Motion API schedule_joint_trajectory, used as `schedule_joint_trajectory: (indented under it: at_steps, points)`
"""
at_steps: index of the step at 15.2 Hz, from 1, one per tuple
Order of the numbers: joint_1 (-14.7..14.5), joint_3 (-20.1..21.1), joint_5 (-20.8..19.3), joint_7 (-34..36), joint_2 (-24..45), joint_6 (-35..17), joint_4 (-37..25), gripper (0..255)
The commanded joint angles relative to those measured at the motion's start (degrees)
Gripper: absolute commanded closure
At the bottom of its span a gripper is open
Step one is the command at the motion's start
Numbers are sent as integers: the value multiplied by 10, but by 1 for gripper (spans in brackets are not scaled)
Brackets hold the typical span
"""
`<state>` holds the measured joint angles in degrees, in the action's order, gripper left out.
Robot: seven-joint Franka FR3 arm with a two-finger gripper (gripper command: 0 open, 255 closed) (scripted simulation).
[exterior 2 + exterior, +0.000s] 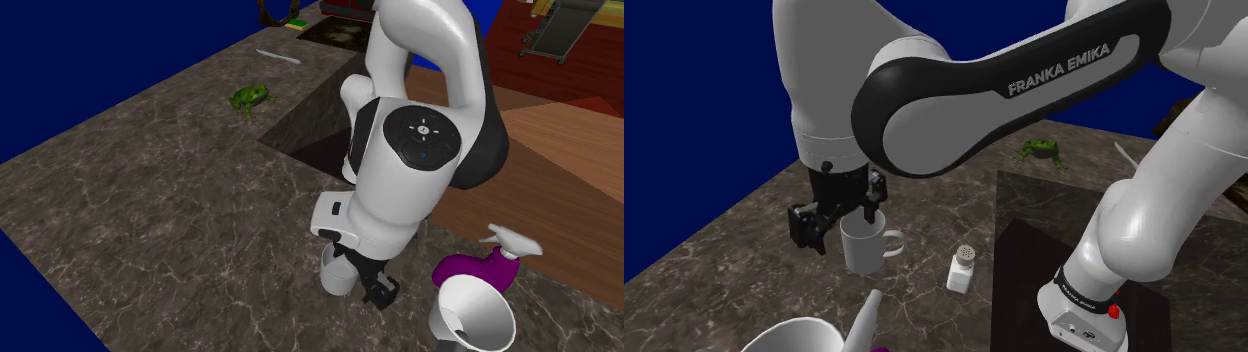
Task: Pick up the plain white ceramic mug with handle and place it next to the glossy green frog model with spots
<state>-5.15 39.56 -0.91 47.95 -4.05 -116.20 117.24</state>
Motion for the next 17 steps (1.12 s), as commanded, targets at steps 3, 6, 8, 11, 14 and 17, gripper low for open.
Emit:
schedule_joint_trajectory:
  at_steps: [3,6,8,11,14,17]
  points:
    - [-1,2,-8,7,11,-18,10,0]
    - [-1,2,-8,7,11,-18,10,0]
    - [-1,2,-8,7,11,-18,10,0]
    - [-1,2,-8,7,11,-18,10,255]
    - [-1,2,-8,7,11,-18,10,255]
    - [-1,2,-8,7,11,-18,10,255]
